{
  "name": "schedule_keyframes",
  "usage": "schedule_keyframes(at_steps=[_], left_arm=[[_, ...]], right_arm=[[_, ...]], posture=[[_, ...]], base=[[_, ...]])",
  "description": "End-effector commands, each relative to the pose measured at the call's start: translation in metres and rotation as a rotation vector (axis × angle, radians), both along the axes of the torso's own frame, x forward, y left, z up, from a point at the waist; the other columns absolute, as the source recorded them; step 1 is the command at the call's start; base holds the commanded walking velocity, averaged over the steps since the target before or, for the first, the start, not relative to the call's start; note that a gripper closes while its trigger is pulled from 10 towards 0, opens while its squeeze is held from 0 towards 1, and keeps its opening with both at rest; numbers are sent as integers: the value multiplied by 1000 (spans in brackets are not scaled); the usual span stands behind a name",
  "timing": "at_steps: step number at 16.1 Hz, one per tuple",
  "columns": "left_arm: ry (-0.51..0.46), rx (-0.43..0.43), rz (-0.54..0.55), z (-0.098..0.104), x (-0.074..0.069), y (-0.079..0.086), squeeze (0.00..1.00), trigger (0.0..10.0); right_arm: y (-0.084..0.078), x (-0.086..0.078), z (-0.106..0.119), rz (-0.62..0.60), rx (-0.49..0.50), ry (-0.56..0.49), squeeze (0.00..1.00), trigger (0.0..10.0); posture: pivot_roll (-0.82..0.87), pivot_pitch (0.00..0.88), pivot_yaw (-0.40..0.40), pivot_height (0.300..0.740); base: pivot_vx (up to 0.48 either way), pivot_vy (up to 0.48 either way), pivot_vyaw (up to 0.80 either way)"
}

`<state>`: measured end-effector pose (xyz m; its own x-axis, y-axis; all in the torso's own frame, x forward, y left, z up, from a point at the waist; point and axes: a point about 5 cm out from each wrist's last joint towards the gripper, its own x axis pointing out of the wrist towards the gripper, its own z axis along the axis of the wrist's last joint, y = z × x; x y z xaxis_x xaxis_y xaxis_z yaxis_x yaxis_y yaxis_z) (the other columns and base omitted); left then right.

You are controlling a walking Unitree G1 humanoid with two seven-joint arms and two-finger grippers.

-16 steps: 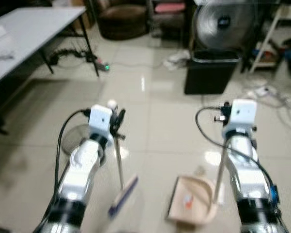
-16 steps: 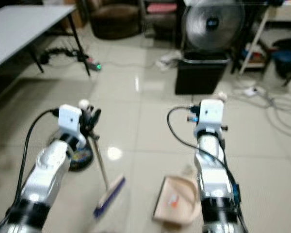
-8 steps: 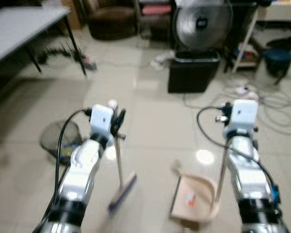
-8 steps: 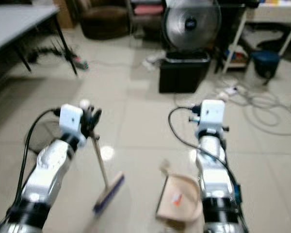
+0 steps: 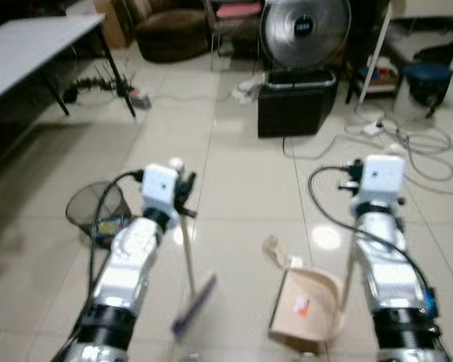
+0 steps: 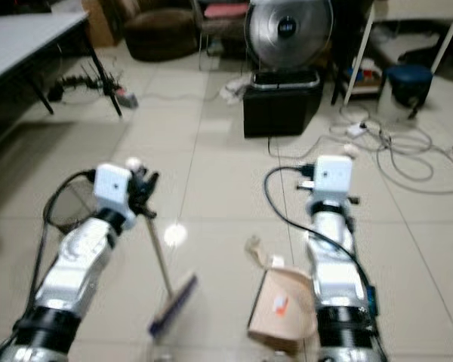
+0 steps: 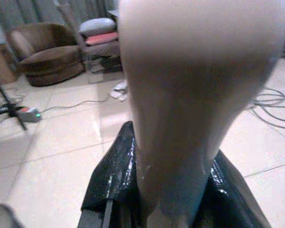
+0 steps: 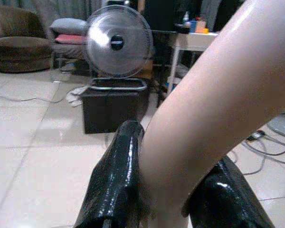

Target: Sweep floor

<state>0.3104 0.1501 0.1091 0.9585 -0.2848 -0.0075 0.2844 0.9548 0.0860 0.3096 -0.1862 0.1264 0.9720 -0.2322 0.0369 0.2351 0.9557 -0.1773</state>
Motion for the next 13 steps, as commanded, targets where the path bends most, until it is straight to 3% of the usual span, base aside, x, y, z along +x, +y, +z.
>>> schedule_keyframes(at_steps=[1,4,9,13], left_arm=[[-48,13,24,11,4,5,0,10000],[-105,11,22,17,6,5,0,10000],[-131,5,26,21,8,5,0,10000],[-136,2,22,20,9,4,0,10000]], right_arm=[[5,3,13,20,9,-48,0,10000],[6,3,14,24,28,-57,0,10000],[6,3,14,25,43,-65,0,10000],[5,3,13,22,40,-60,0,10000]], posture=[[-44,15,97,740],[-44,16,97,740],[-45,12,97,740],[-46,9,97,740]], base=[[0,0,0],[0,0,0],[356,0,-673],[399,0,0]])
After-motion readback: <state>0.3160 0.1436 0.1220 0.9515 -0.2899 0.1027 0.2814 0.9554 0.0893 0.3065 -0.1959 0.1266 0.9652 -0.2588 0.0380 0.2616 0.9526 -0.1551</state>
